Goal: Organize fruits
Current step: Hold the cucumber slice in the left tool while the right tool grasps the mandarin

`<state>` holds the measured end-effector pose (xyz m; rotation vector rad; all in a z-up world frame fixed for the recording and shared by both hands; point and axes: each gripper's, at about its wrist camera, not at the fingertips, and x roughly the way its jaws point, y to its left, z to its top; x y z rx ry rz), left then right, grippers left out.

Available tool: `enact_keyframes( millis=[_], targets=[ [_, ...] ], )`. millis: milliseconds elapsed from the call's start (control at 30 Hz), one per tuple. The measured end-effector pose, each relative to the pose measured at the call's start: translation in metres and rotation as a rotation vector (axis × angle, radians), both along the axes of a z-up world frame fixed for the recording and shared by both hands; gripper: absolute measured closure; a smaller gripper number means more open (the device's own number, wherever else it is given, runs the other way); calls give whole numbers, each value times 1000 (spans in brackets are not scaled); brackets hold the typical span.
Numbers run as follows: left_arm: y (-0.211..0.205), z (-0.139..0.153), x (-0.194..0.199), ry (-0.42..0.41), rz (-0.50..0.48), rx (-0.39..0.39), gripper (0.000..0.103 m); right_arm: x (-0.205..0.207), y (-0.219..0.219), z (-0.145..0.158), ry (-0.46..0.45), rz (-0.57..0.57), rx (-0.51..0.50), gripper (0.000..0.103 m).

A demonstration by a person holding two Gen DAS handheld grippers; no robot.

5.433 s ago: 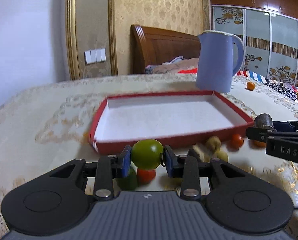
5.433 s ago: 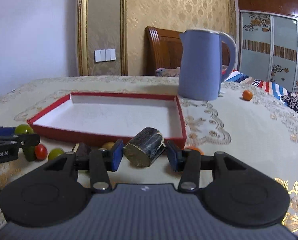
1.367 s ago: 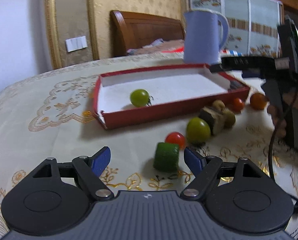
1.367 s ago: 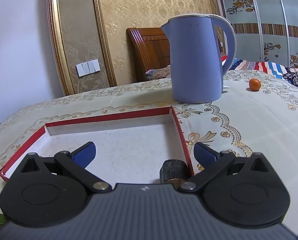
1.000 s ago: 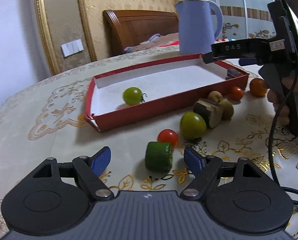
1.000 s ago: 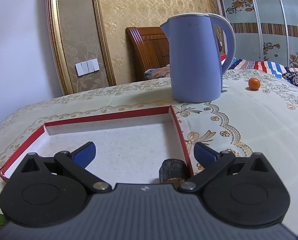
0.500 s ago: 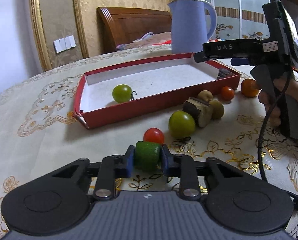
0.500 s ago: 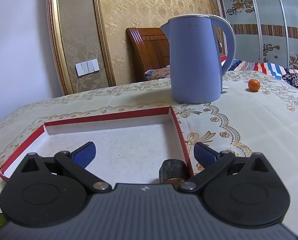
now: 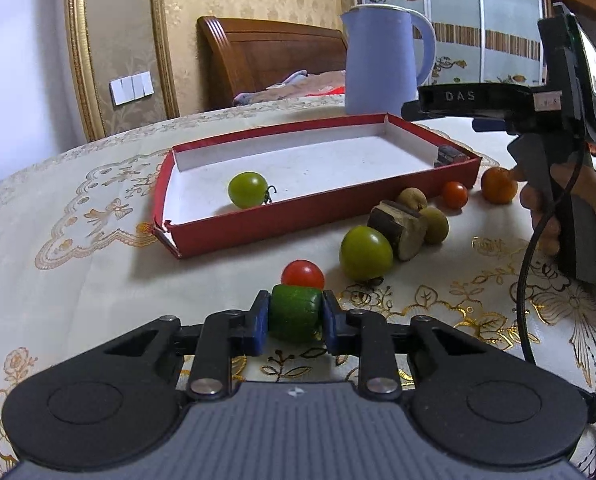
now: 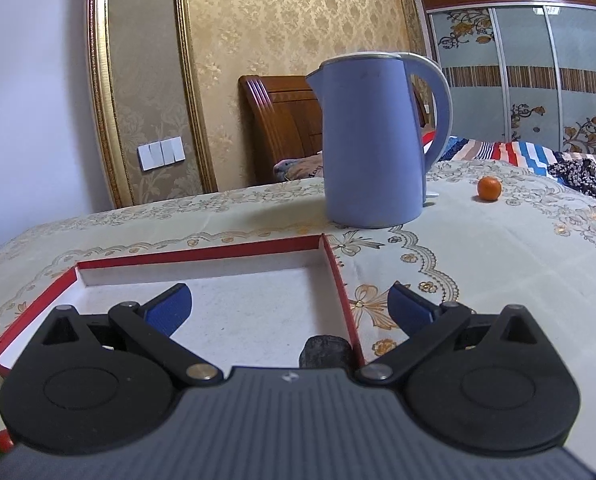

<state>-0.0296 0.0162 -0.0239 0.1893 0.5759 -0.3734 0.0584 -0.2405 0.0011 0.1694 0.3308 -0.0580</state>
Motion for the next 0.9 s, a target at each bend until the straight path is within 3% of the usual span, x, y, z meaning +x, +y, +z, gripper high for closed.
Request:
enact_keyframes(
  millis=[200, 500, 633, 867, 900],
  targets=[
    [6, 1, -1, -7, 23, -28, 77, -5, -6, 1, 4, -23, 9, 0],
    [16, 3, 2, -5, 43, -90, 77, -75, -45, -8, 63, -15, -43, 0],
    [16, 4, 0, -10, 42, -94, 77, -85, -59, -15, 117, -53, -36, 0],
    [17, 4, 1, -5, 46, -98, 77, -89, -41, -17, 121, 0, -104, 1],
    [17, 4, 1, -6, 46, -98, 77, -88, -34, -17, 124, 28, -125, 7]
  ],
)
